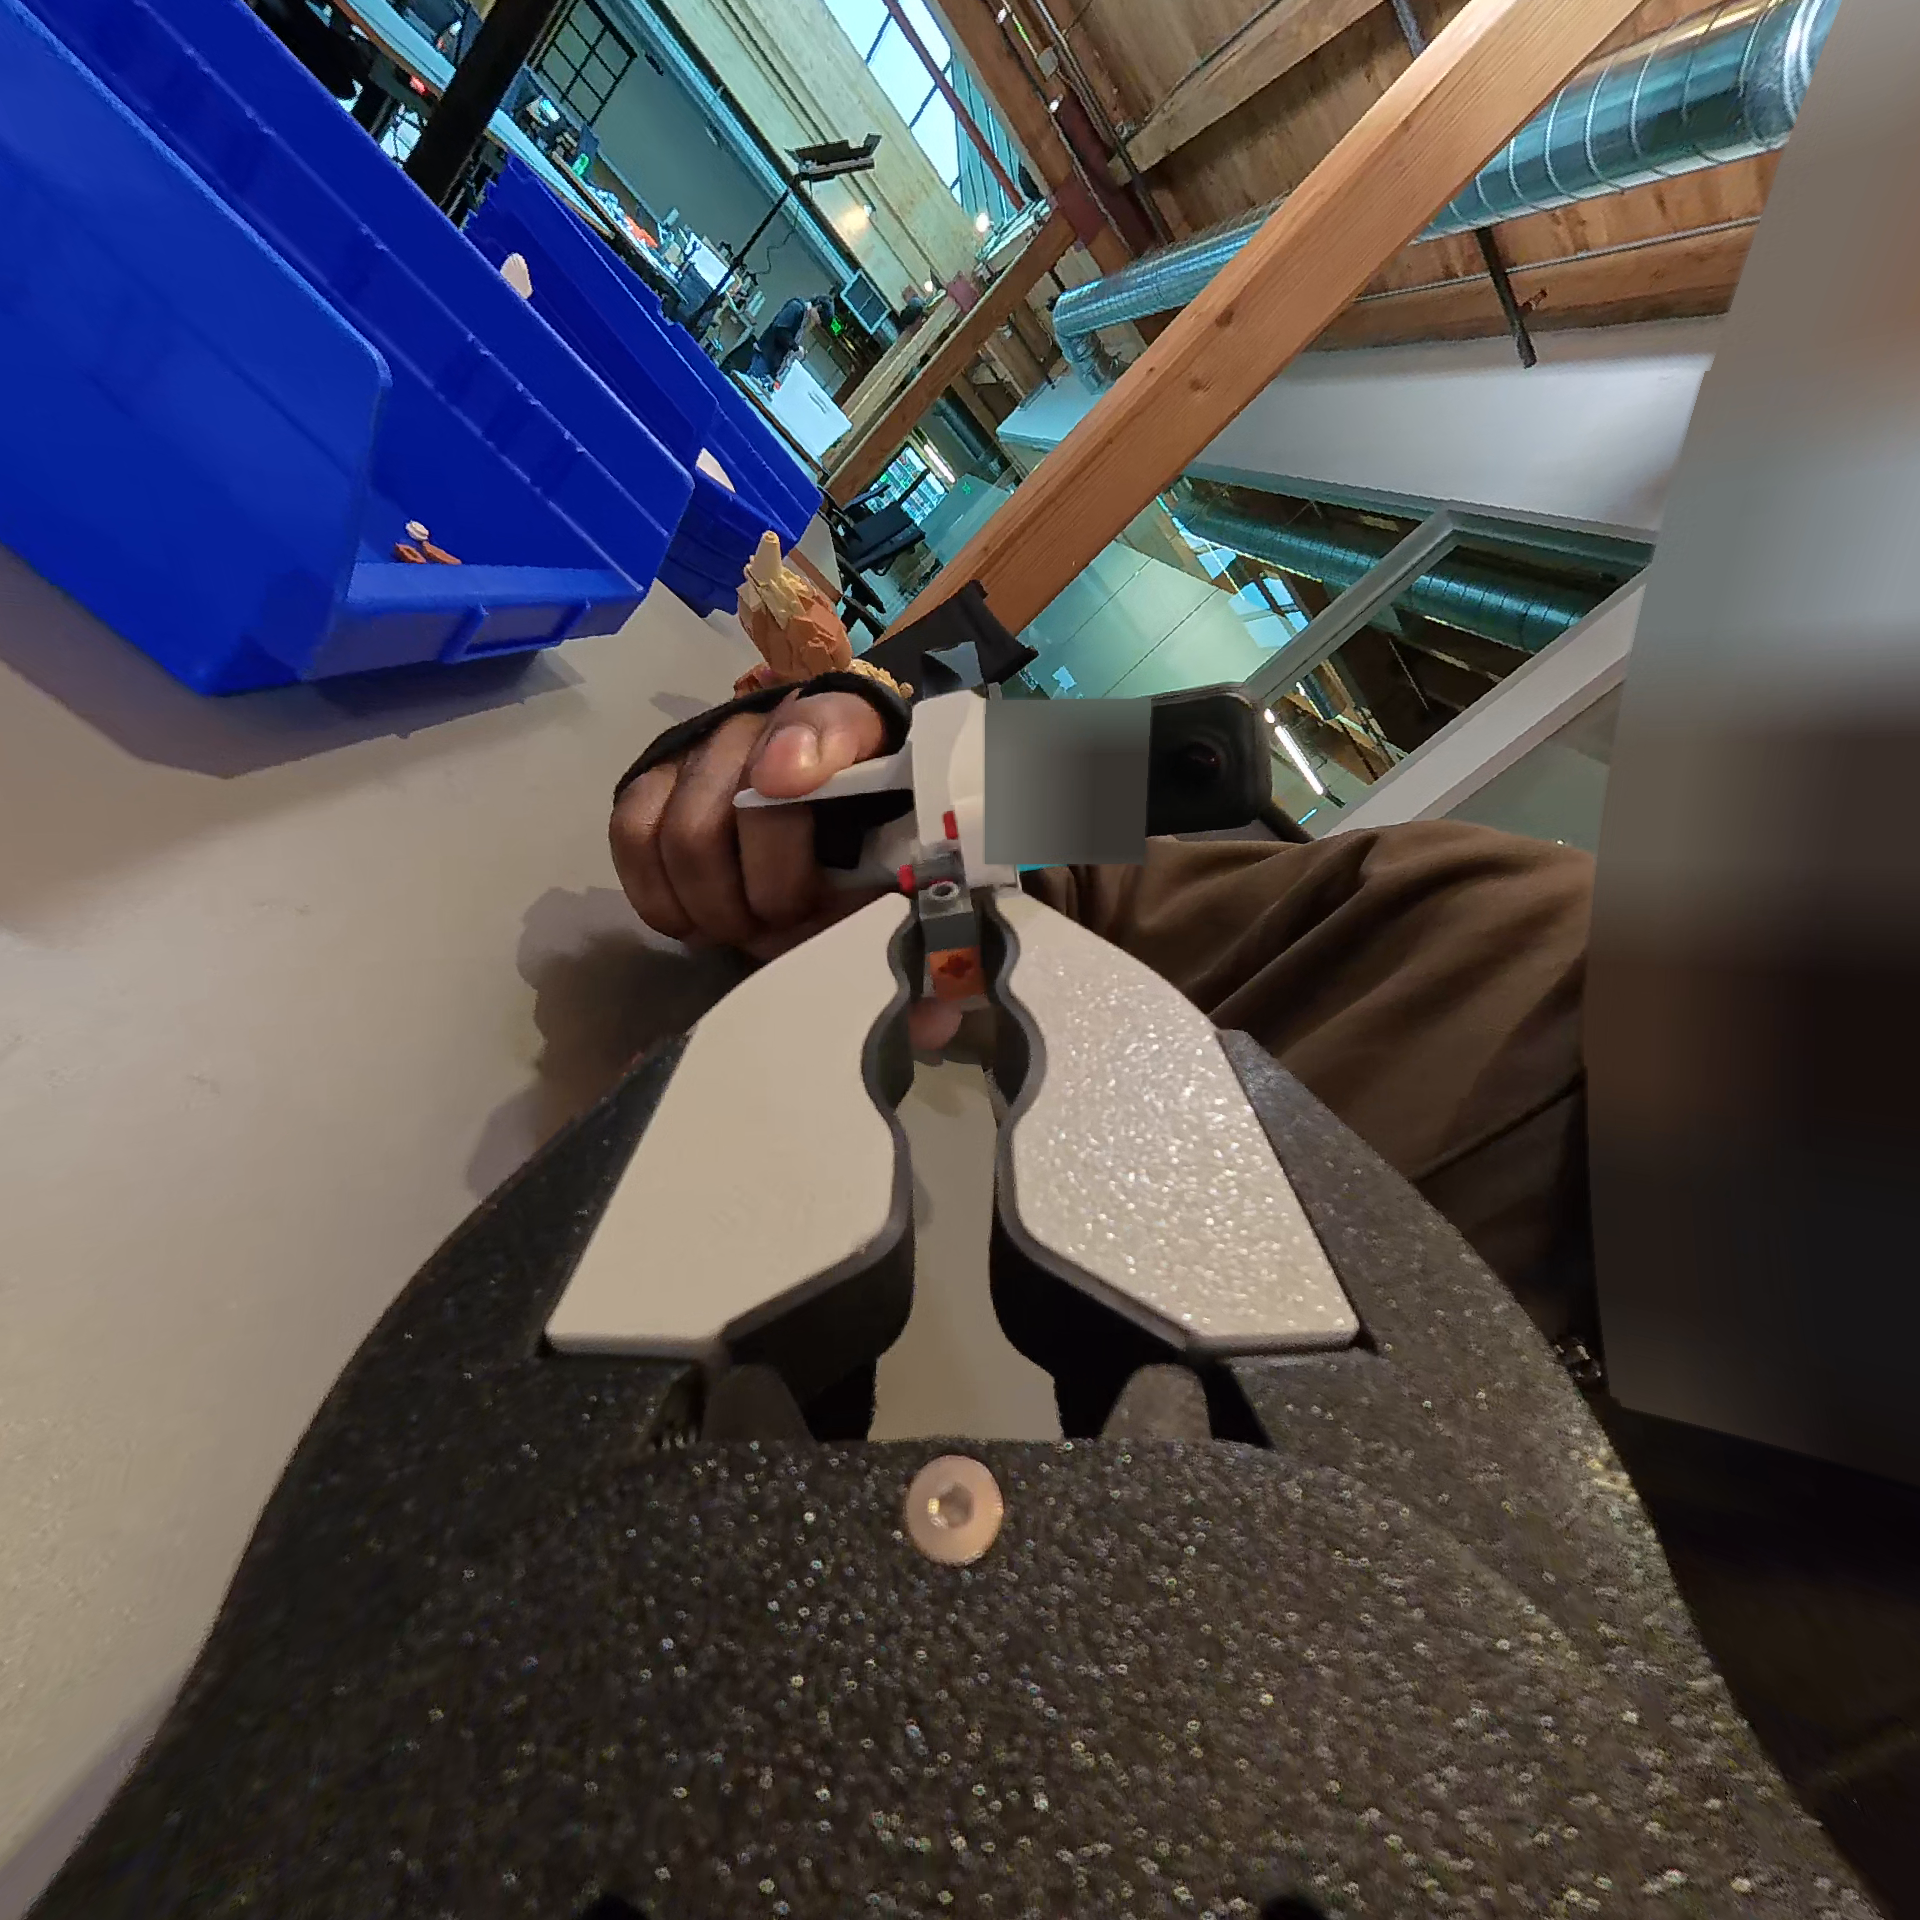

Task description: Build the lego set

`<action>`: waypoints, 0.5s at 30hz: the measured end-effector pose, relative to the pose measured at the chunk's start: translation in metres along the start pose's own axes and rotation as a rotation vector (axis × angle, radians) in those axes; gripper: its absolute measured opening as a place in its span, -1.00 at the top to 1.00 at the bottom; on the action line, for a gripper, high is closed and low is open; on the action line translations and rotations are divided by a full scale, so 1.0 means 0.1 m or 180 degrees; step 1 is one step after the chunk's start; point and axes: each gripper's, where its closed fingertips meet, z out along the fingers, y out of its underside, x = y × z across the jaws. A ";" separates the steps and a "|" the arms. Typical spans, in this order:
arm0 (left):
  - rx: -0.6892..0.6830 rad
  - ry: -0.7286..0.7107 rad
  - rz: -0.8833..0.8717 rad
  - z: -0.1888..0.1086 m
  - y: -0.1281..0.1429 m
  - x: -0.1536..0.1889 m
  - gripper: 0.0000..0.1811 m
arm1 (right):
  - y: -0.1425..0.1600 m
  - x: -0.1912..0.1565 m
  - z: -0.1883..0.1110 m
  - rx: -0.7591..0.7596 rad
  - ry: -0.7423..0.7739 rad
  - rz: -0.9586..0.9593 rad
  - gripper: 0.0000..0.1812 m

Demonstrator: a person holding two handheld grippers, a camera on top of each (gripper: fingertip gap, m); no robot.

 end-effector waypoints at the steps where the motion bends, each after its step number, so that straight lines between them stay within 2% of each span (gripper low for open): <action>1: 0.0004 0.0011 -0.0008 0.00 0.00 0.00 0.90 | 0.00 0.00 0.00 -0.0001 -0.0001 0.0007 0.82; 10: 0.0175 -0.0019 -0.0071 -0.04 -0.07 -0.05 0.91 | 0.06 0.05 0.01 -0.0105 0.0053 0.0177 0.78; 15: 0.0222 -0.0323 0.0305 -0.09 -0.14 -0.12 0.91 | 0.03 0.08 0.00 0.0000 -0.0078 0.0707 0.69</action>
